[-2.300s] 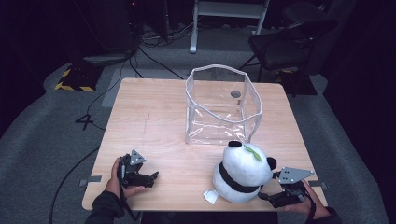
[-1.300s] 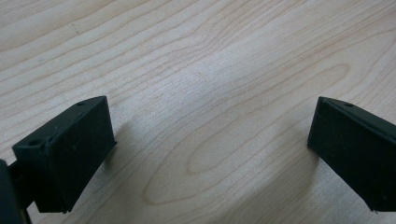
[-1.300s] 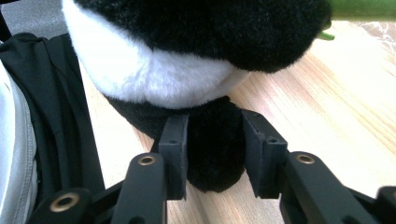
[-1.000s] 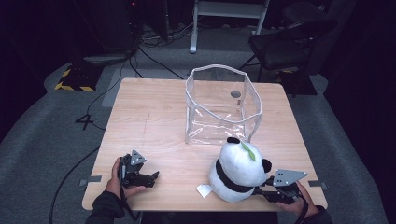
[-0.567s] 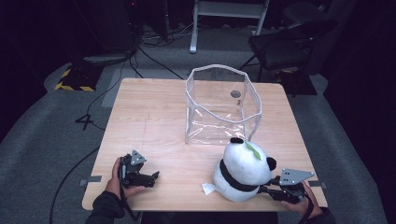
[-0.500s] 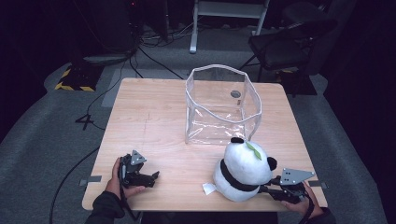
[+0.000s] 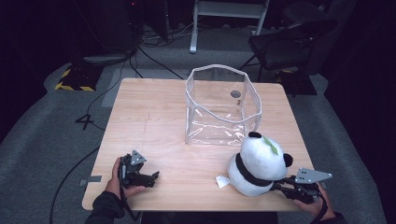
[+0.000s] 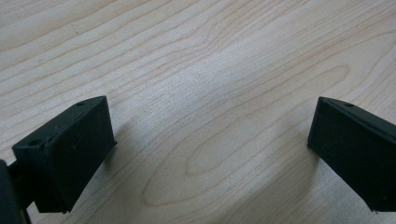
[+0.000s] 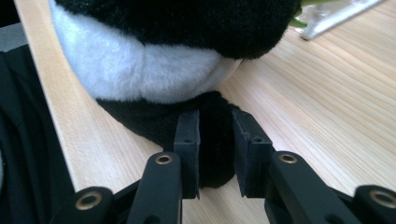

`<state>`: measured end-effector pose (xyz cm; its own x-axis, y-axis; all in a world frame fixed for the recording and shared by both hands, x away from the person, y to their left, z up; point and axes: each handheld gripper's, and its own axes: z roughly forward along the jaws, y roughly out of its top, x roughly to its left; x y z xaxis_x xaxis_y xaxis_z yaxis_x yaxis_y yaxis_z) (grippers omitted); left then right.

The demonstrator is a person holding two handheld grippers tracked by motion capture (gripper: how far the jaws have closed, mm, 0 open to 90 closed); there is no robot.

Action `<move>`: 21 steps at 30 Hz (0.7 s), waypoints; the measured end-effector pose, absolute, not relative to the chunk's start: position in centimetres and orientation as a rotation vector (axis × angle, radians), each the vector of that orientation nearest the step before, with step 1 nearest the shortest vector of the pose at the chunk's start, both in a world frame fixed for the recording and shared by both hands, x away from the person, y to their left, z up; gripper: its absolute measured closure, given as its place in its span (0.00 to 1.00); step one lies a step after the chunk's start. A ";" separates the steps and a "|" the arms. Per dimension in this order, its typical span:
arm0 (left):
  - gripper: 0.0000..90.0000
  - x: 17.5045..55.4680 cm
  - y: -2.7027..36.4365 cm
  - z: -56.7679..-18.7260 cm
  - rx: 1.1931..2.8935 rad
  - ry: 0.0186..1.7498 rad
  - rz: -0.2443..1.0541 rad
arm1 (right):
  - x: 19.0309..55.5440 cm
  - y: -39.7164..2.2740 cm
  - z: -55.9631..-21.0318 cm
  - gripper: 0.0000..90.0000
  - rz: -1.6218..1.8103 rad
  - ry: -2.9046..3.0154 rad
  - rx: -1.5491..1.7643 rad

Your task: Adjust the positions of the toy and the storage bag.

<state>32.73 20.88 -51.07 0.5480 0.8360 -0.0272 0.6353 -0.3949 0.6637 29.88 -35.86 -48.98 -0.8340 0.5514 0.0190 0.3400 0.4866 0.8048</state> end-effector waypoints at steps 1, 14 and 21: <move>0.01 32.7 20.9 -51.1 2.157 1.180 0.414 | 29.9 -35.9 -49.0 0.82 1.268 2.492 0.762; 0.00 32.7 20.9 -51.1 2.160 1.177 0.414 | 30.0 -37.9 -48.9 0.82 1.223 2.413 0.852; 0.00 32.7 20.6 -51.0 2.173 1.151 0.408 | 30.2 -38.9 -48.9 0.81 1.207 2.374 0.887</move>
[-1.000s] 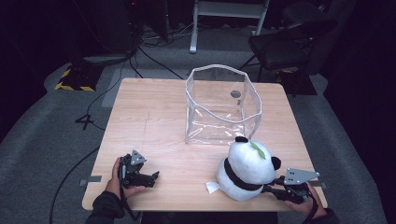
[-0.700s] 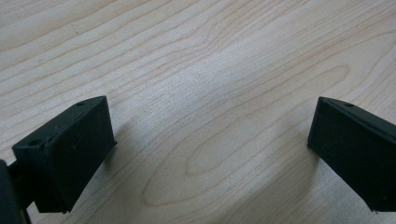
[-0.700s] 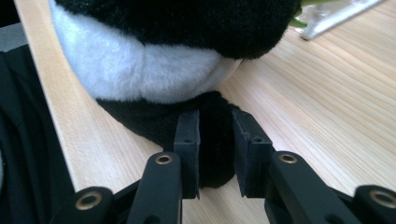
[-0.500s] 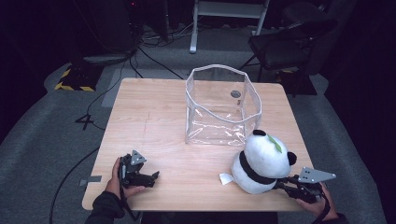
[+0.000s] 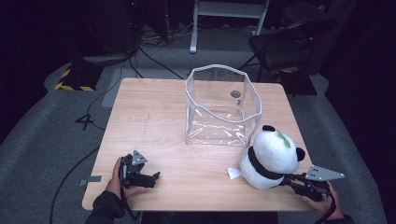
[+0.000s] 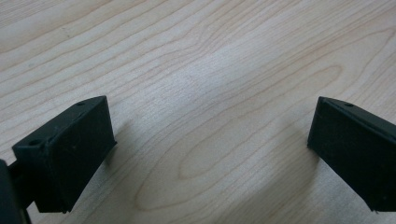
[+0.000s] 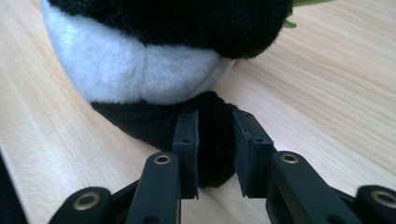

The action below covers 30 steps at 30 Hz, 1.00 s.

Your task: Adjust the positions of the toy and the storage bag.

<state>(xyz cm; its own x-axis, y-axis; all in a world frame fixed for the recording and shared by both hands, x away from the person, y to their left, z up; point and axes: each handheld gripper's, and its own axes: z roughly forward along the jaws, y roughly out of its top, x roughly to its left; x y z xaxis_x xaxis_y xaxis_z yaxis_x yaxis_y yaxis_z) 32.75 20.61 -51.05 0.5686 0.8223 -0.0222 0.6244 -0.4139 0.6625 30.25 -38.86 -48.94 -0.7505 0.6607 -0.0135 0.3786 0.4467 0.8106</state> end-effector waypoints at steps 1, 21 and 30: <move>0.00 32.8 20.6 -51.0 2.177 1.149 0.409 | 30.3 -39.0 -48.9 0.81 1.199 2.366 0.894; 0.00 33.6 17.4 -51.0 2.229 1.033 0.368 | 30.3 -40.1 -48.7 0.27 1.140 2.355 0.947; 0.00 35.4 16.0 -51.0 2.244 0.986 0.348 | 29.4 -39.9 -47.8 0.21 1.175 2.332 0.984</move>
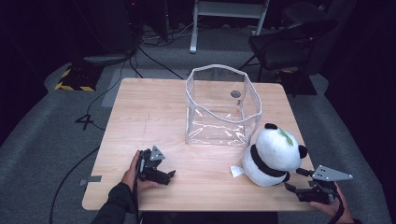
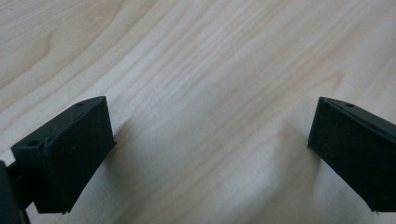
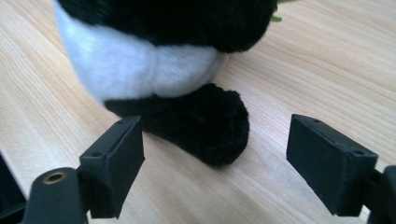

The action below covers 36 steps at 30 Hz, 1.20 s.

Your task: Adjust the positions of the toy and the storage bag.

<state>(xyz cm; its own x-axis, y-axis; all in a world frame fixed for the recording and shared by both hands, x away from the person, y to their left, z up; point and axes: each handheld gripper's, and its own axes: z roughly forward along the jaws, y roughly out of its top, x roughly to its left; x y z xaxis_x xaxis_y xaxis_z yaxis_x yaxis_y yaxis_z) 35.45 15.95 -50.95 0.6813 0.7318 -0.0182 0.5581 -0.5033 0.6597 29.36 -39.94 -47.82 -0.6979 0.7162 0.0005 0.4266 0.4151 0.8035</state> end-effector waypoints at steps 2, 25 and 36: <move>0.00 35.8 15.7 -50.9 2.247 0.981 0.351 | 28.9 -39.9 -47.3 0.20 1.180 2.315 0.994; 0.18 41.5 10.4 -50.5 2.211 0.957 0.321 | 25.8 -37.0 -43.6 0.17 1.229 2.086 1.105; 0.18 43.3 9.1 -50.4 2.145 0.991 0.311 | 27.2 -34.5 -44.1 0.18 1.190 2.120 1.100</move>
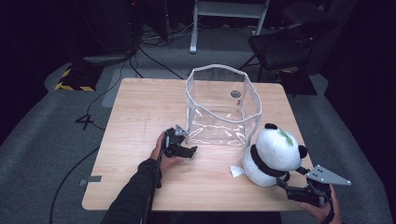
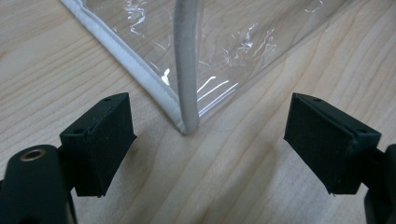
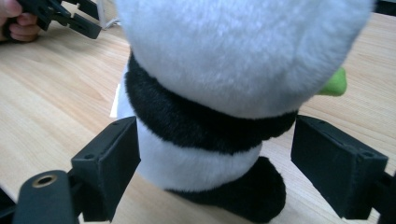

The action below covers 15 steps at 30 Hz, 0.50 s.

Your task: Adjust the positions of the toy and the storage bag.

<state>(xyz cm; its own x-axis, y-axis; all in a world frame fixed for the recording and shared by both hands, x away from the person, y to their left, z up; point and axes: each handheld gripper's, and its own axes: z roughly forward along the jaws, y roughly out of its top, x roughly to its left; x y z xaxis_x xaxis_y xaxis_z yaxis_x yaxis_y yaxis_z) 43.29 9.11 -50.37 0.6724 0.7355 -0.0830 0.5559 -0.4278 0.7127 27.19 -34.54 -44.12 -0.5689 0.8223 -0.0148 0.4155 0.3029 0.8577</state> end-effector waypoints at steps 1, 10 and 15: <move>0.18 43.5 9.1 -50.3 2.145 0.988 0.307 | 27.3 -34.5 -44.2 0.18 1.201 2.126 1.098; 0.33 44.5 8.3 -50.3 2.082 1.007 0.369 | 27.7 -33.1 -44.6 0.17 1.172 2.143 1.078; 0.42 44.6 7.6 -50.3 2.128 1.012 0.446 | 28.0 -33.0 -44.8 0.17 1.175 2.115 1.098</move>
<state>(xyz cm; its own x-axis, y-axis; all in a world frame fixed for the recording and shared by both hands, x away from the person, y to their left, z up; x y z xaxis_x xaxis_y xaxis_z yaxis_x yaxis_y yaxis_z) 44.60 7.64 -50.30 0.6307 0.7760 0.0007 0.5246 -0.4270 0.7365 27.99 -33.01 -44.76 -0.5632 0.8259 -0.0265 0.4141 0.3099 0.8559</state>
